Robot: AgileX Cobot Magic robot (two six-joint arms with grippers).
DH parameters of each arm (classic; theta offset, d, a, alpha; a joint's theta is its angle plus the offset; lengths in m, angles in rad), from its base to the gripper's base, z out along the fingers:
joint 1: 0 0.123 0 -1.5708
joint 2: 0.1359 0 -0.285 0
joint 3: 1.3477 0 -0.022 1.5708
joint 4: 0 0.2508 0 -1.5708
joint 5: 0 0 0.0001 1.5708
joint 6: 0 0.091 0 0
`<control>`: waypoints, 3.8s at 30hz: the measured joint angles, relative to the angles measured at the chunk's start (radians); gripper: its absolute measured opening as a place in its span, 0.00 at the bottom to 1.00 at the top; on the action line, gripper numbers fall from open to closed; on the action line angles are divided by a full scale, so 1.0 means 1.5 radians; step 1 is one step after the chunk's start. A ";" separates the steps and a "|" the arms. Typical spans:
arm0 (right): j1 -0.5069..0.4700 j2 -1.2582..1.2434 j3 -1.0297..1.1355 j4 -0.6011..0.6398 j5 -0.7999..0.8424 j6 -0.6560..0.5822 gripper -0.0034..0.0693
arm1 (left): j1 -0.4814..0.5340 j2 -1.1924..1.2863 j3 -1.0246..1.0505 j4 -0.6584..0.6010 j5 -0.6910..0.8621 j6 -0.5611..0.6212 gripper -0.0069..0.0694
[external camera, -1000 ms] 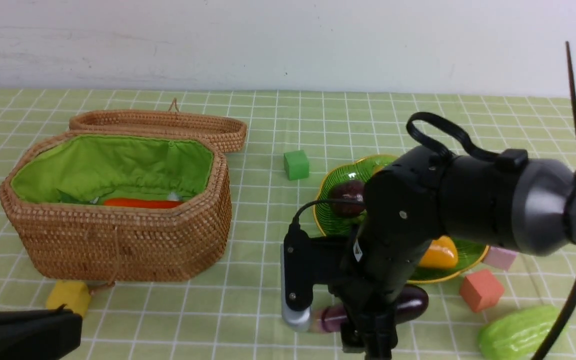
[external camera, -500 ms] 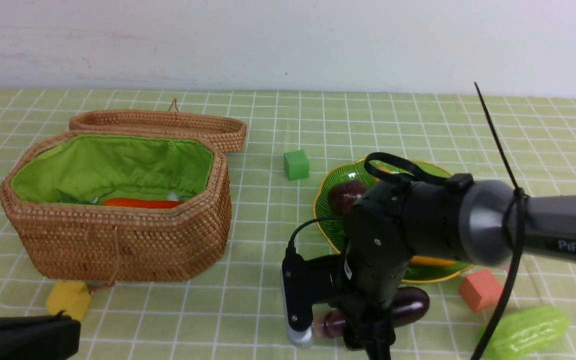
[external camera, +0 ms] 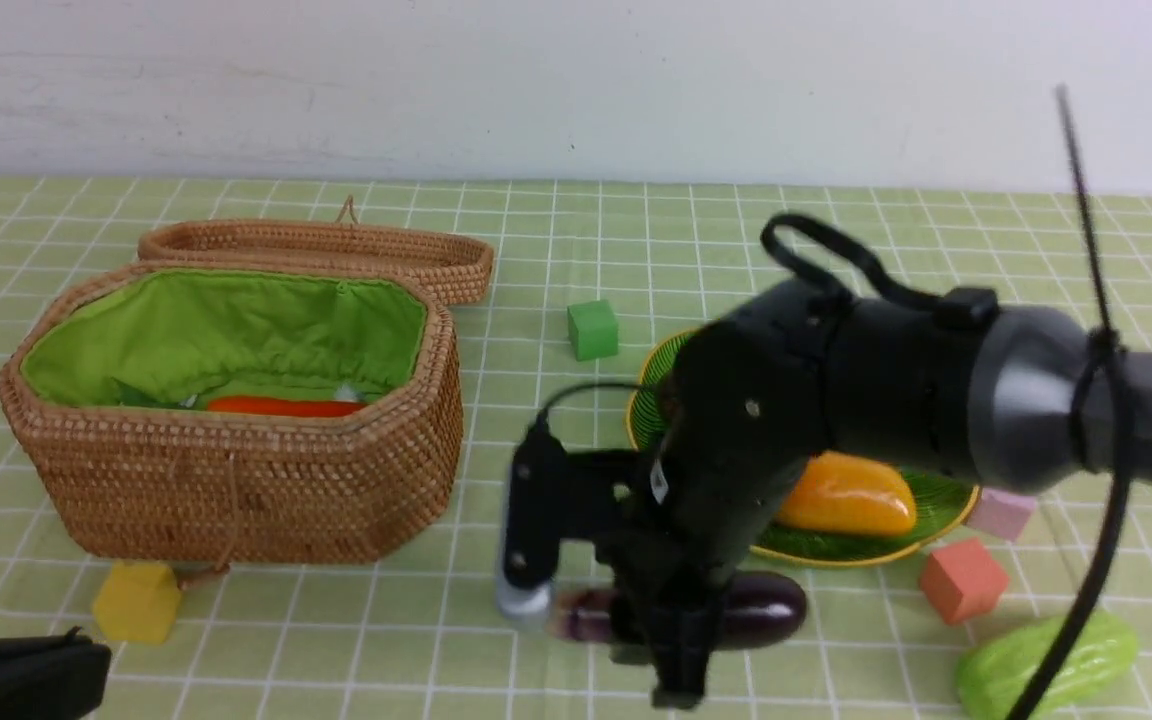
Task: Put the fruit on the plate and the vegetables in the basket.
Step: Grab an eggplant with your right arm and place it in the basket on the left, then take a chayote with your right arm and place it on the basket on the left.
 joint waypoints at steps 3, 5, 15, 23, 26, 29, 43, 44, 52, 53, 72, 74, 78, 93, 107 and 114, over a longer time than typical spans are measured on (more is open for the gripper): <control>0.012 -0.017 -0.110 0.059 -0.038 0.013 0.51 | 0.000 0.000 0.000 0.063 0.015 -0.045 0.07; 0.013 -0.017 -0.148 0.083 -0.059 0.014 0.51 | 0.000 0.000 0.000 0.095 0.022 -0.069 0.07; 0.013 0.153 -0.403 0.335 -0.263 -0.120 0.51 | 0.000 0.000 0.000 0.281 0.077 -0.221 0.07; 0.013 0.265 -0.438 0.428 -0.364 -0.244 0.51 | 0.000 0.000 0.000 0.281 0.073 -0.226 0.07; 0.013 0.270 -0.440 0.431 -0.369 -0.256 0.63 | 0.000 0.000 0.000 0.281 0.070 -0.227 0.07; 0.013 0.268 -0.442 0.434 -0.371 -0.259 0.87 | 0.000 0.000 0.000 0.279 0.065 -0.227 0.07; 0.008 0.078 -0.447 0.051 0.150 0.277 0.41 | 0.000 0.000 0.000 0.194 -0.016 -0.196 0.07; 0.007 0.062 -0.448 -0.011 0.200 0.320 0.31 | 0.000 0.000 0.000 0.173 -0.031 -0.178 0.07; 0.006 -0.057 -0.319 -0.200 0.262 0.479 0.02 | 0.000 0.000 0.000 0.036 -0.069 -0.021 0.07; 0.006 -0.086 -0.279 -0.208 0.262 0.496 0.02 | 0.000 0.000 0.000 0.022 -0.069 -0.001 0.07; -0.351 -0.275 0.285 -0.111 0.098 0.846 0.26 | 0.000 0.000 0.000 -0.084 -0.069 0.135 0.08; -0.375 -0.275 0.308 -0.088 0.045 0.851 0.42 | 0.000 0.000 0.000 -0.084 -0.069 0.135 0.07; -0.402 -0.275 0.326 -0.081 -0.006 0.873 0.67 | 0.000 0.000 0.000 -0.084 -0.068 0.135 0.08; -0.452 -0.078 0.332 -0.076 -0.060 0.991 0.86 | 0.000 0.000 0.000 -0.085 -0.068 0.135 0.09; -0.452 -0.061 0.320 -0.063 -0.019 0.810 0.67 | 0.000 0.000 0.000 -0.085 -0.067 0.135 0.09; -0.407 -0.200 0.236 -0.030 0.146 0.764 0.67 | 0.000 0.000 0.000 -0.045 -0.071 0.134 0.09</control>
